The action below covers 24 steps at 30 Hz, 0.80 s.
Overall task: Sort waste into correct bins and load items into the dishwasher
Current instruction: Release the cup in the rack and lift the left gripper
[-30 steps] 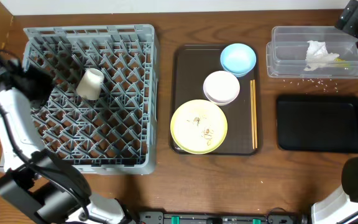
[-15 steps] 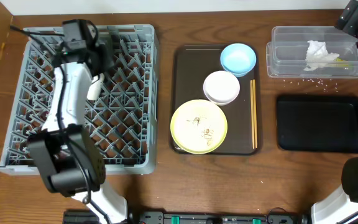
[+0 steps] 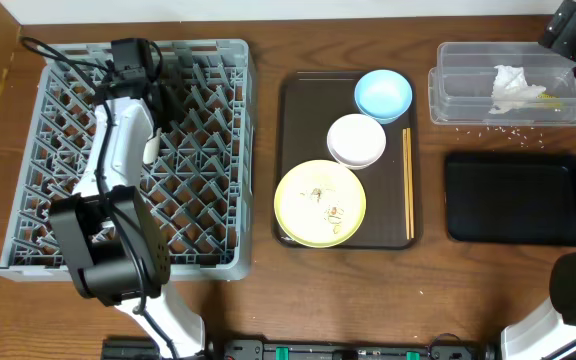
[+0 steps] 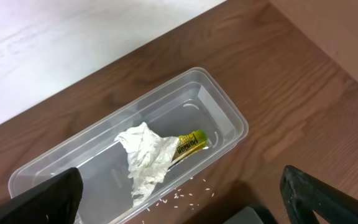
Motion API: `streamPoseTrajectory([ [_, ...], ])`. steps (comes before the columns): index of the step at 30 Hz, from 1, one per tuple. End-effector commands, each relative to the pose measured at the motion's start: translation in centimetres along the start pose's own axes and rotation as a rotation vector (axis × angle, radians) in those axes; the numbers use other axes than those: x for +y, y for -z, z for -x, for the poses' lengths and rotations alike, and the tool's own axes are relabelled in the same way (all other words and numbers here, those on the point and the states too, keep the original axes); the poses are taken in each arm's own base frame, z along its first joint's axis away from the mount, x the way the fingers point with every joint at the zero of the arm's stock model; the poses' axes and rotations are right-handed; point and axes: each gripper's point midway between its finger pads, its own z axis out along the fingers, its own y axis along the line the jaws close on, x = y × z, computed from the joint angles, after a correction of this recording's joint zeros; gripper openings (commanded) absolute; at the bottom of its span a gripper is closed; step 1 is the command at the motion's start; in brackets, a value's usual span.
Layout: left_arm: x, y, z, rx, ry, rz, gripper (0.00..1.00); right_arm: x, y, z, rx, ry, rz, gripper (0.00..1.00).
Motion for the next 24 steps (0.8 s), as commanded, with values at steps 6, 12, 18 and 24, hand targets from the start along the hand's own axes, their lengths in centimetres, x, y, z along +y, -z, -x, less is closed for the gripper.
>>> streamPoseTrajectory([
  [6, 5.2, 2.5, -0.8, 0.026, 0.117, 0.160, 0.08, -0.3, 0.0, 0.1, -0.004, -0.020, -0.009, 0.99],
  [12, 7.6, 4.9, -0.1, -0.011, 0.291, 0.165, 0.08, -0.3, 0.0, 0.1, -0.005, -0.021, -0.009, 0.99],
  [18, 8.0, 7.9, -0.5, 0.018, 0.385, 0.046, 0.13, -0.3, 0.0, 0.1, -0.004, -0.020, -0.009, 0.99],
  [24, 4.0, 11.6, -2.6, 0.131, 0.369, -0.236, 0.23, -0.3, 0.0, 0.1, -0.004, -0.021, -0.009, 0.99],
])
